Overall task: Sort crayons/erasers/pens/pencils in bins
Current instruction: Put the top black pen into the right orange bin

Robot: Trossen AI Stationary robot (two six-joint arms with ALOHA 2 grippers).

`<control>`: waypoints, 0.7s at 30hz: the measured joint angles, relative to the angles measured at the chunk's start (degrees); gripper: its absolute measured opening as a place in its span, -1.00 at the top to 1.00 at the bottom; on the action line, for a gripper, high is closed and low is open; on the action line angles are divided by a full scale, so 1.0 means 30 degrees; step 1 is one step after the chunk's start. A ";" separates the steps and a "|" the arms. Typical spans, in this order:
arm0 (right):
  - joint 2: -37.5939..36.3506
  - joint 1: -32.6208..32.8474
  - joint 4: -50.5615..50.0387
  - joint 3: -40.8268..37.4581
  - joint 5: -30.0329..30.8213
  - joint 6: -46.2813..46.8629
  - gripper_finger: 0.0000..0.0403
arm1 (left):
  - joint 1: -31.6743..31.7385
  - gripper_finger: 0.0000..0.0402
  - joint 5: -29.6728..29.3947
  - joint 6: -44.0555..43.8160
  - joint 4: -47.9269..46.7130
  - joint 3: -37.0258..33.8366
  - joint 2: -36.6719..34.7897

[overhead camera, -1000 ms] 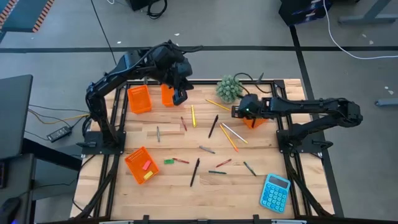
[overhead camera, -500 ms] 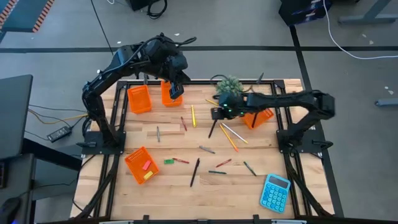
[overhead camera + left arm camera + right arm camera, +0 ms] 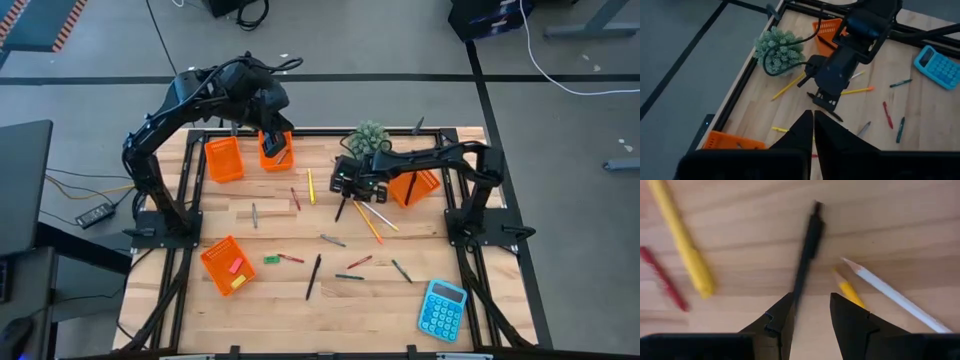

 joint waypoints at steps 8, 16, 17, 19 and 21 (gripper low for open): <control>0.0441 0.0001 0.0581 0.0022 -0.0126 0.0148 0.45 | 0.0012 0.91 -0.0026 0.0249 0.0015 0.0000 -0.0036; 0.1311 0.0001 0.1389 0.0015 -0.0519 0.0531 0.47 | 0.0015 0.86 -0.0026 0.1027 0.0069 0.0000 -0.0036; 0.1352 0.0001 0.1401 0.0020 -0.0431 0.0558 0.47 | 0.0013 0.87 -0.0024 0.1090 0.0069 0.0000 -0.0036; 0.1574 -0.0006 0.1411 0.0017 -0.0390 0.0531 0.47 | 0.0007 0.90 -0.0019 0.1131 0.0068 0.0000 -0.0036; 0.1797 -0.0002 0.1345 -0.0003 -0.0455 0.0414 0.47 | 0.0015 0.92 -0.0026 0.1124 0.0056 0.0000 -0.0036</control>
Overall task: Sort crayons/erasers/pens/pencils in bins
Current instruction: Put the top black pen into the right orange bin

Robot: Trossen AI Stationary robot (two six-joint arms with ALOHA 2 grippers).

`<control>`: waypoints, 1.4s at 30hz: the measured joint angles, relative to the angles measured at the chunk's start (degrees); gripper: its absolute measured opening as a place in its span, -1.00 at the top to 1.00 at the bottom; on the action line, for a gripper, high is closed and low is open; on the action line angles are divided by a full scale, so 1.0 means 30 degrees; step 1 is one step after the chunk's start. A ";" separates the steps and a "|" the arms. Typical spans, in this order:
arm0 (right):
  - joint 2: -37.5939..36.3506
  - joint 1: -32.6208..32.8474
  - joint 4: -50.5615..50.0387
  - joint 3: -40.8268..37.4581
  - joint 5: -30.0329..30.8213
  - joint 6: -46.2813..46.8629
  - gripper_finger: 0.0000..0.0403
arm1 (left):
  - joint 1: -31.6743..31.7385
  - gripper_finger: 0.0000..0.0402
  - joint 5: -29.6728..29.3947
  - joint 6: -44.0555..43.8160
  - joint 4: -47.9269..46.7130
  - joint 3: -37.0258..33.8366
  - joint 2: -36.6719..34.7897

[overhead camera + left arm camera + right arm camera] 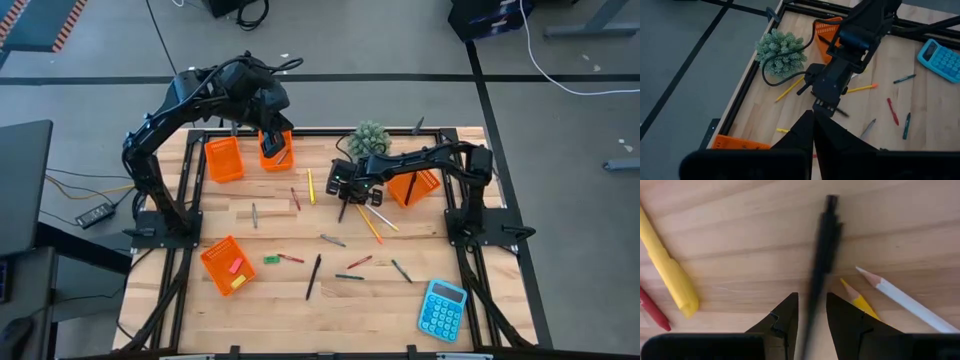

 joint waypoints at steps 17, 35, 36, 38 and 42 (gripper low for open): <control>0.0257 0.0040 -0.0126 0.0061 -0.0223 -0.1447 0.52 | 0.0000 0.88 0.0007 -0.0007 -0.0205 -0.0007 0.0000; -0.0154 0.0054 -0.0357 -0.0066 0.0320 -0.1857 0.79 | 0.0000 0.89 0.0004 0.0015 -0.0740 -0.0022 0.0000; -0.0382 0.0054 -0.0604 -0.0099 0.0424 -0.1885 0.79 | 0.0000 0.90 0.0011 0.0015 -0.0762 -0.0022 0.0000; -0.0989 0.0054 -0.0778 -0.0091 0.0425 -0.2037 0.79 | -0.0006 0.92 0.0013 0.0015 -0.0765 -0.0022 0.0000; -0.2288 0.0201 -0.1713 -0.0070 0.0404 -0.2491 0.79 | 0.0000 0.93 0.0007 0.0015 -0.0841 -0.0022 0.0000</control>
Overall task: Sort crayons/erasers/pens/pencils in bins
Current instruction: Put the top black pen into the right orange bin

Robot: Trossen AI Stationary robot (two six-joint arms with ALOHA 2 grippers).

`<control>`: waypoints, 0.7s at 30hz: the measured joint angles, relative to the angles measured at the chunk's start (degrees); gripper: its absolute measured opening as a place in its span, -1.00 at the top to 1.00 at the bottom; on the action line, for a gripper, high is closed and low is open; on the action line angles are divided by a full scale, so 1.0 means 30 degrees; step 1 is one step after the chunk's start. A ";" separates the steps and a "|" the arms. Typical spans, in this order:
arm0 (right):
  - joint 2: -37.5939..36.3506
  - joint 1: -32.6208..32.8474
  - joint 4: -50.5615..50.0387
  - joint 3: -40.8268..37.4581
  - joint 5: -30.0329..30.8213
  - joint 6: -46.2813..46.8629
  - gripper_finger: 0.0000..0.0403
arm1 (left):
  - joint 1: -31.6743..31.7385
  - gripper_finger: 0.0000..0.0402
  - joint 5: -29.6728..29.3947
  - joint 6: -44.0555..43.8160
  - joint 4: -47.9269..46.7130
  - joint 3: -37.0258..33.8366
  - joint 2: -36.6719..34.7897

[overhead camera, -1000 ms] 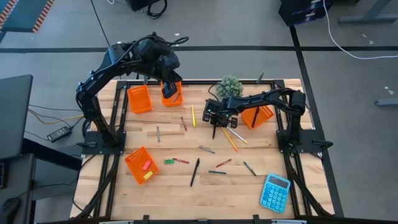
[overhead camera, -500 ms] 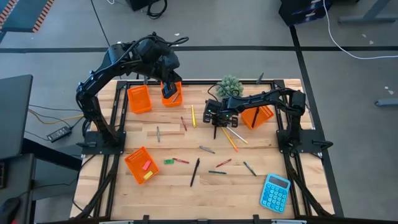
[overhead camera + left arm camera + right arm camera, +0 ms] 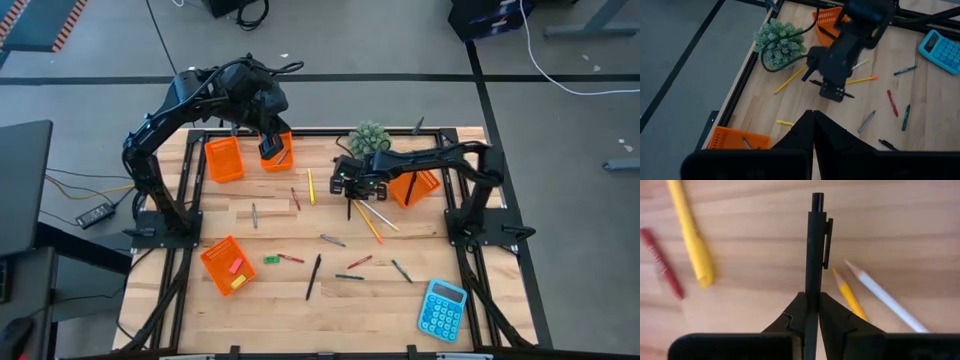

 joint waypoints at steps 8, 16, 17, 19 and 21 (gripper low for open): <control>-0.4339 0.0261 -0.4793 0.0029 0.0716 0.0141 0.79 | 0.0000 0.87 0.0000 0.0007 -0.0160 0.0000 0.0007; -0.7901 -0.0403 -1.2139 0.0010 0.2683 0.0711 0.79 | 0.0000 0.94 0.0000 0.0007 -0.0173 0.0006 0.0022; -0.8143 -0.0679 -1.2476 -0.0166 0.2855 0.0795 0.79 | -0.0005 0.94 0.0000 0.0007 -0.0166 0.0000 0.0022; -0.8547 -0.1356 -1.2387 -0.0820 0.2836 0.0874 0.79 | -0.0002 0.92 0.0000 0.0002 -0.0166 0.0000 0.0022; -0.8897 -0.2011 -1.1716 -0.1779 0.2278 0.0710 0.79 | 0.0000 0.90 0.0000 0.0007 -0.0169 0.0000 0.0022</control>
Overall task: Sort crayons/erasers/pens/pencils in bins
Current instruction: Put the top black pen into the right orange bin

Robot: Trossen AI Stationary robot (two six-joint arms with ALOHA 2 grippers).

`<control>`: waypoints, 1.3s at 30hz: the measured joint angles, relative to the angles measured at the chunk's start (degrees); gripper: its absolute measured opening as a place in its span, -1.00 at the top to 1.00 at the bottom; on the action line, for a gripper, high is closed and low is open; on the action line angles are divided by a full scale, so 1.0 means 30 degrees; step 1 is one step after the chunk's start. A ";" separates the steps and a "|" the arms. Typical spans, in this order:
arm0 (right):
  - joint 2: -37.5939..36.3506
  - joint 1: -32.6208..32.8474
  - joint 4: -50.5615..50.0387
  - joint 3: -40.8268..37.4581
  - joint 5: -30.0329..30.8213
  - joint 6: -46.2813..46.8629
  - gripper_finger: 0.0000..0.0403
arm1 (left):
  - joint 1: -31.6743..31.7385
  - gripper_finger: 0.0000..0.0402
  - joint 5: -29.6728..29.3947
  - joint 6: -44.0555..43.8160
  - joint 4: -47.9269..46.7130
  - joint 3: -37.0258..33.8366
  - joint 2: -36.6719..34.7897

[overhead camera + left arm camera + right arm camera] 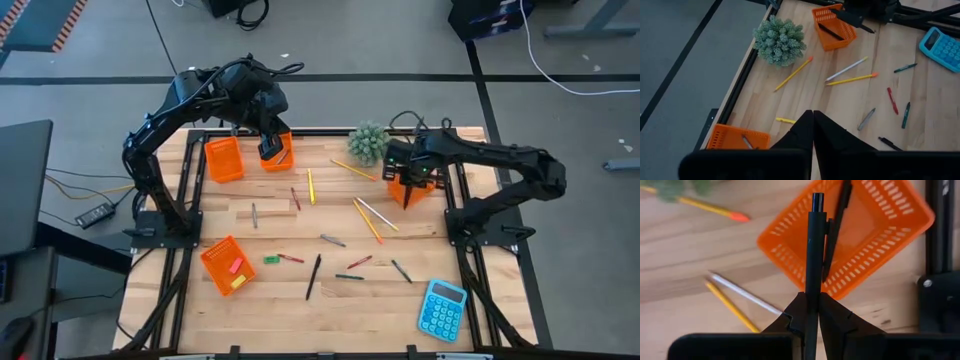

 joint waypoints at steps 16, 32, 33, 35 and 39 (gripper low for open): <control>-0.1650 -0.3664 0.5097 -0.6002 -0.1270 -0.0052 0.78 | -0.0007 0.92 0.0003 -0.0485 -0.1243 0.0000 0.0000; -0.1537 -0.7323 0.5658 -0.6002 -0.1552 -0.2824 0.78 | -0.0007 0.93 0.0007 -0.0640 -0.1301 0.0000 0.0000; -0.1504 -0.7445 0.5658 -0.6009 -0.1564 -0.2929 0.78 | -0.0007 0.93 0.0007 -0.0634 -0.1301 0.0000 0.0000; -0.1437 -0.7495 0.5661 -0.6009 -0.1564 -0.2802 0.78 | -0.0007 0.92 0.0007 -0.0592 -0.1301 0.0000 0.0000; -0.1410 -0.7356 0.5731 -0.6017 -0.1434 -0.2526 0.78 | -0.0007 0.89 0.0007 -0.0583 -0.1390 0.0006 0.0000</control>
